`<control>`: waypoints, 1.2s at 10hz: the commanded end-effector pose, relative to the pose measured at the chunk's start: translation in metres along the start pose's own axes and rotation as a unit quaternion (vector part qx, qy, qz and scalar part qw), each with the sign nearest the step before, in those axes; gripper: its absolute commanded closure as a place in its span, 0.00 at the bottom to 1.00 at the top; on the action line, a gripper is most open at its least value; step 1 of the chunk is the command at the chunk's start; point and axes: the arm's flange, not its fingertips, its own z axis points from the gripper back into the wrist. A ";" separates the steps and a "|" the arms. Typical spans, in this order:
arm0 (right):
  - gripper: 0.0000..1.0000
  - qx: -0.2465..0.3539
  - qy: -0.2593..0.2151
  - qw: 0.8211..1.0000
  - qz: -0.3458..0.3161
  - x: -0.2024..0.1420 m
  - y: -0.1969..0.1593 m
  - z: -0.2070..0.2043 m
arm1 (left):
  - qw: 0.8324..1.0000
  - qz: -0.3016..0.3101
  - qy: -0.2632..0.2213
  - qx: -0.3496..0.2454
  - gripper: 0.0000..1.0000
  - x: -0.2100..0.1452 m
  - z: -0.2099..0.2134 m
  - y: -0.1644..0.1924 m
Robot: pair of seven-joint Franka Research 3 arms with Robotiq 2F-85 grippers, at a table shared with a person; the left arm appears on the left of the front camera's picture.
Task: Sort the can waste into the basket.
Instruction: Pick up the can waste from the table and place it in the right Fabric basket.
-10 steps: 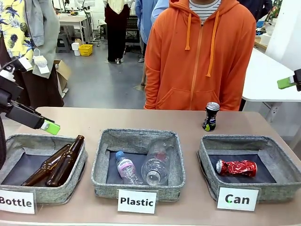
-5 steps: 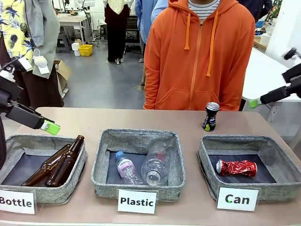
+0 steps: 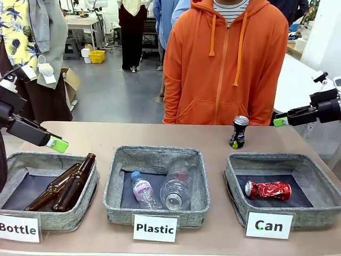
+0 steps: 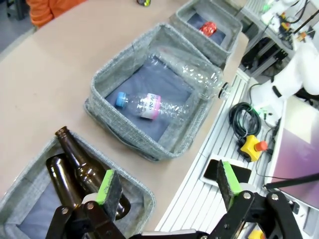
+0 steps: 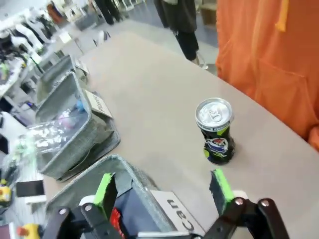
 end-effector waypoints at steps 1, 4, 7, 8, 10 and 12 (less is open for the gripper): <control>0.00 -0.021 0.024 0.999 0.039 0.019 0.028 0.006 | 1.000 -0.008 -0.010 -0.003 0.00 -0.003 -0.002 0.001; 0.00 -0.010 -0.018 0.998 0.060 0.004 -0.022 -0.006 | 1.000 -0.008 -0.010 -0.003 0.00 -0.003 -0.002 0.001; 0.00 0.008 -0.066 0.989 0.134 -0.020 -0.069 -0.033 | 1.000 -0.008 -0.010 -0.003 0.00 -0.003 -0.002 0.001; 0.00 -0.019 -0.066 0.988 0.141 -0.027 -0.079 -0.039 | 1.000 -0.008 -0.010 -0.003 0.00 -0.003 -0.002 0.001; 0.00 -0.020 -0.069 0.977 0.200 -0.037 -0.093 -0.062 | 1.000 -0.008 -0.010 -0.003 0.00 -0.003 -0.002 0.001; 0.00 -0.007 -0.071 0.971 0.229 -0.042 -0.101 -0.081 | 1.000 -0.008 -0.010 -0.003 0.00 -0.003 -0.002 0.001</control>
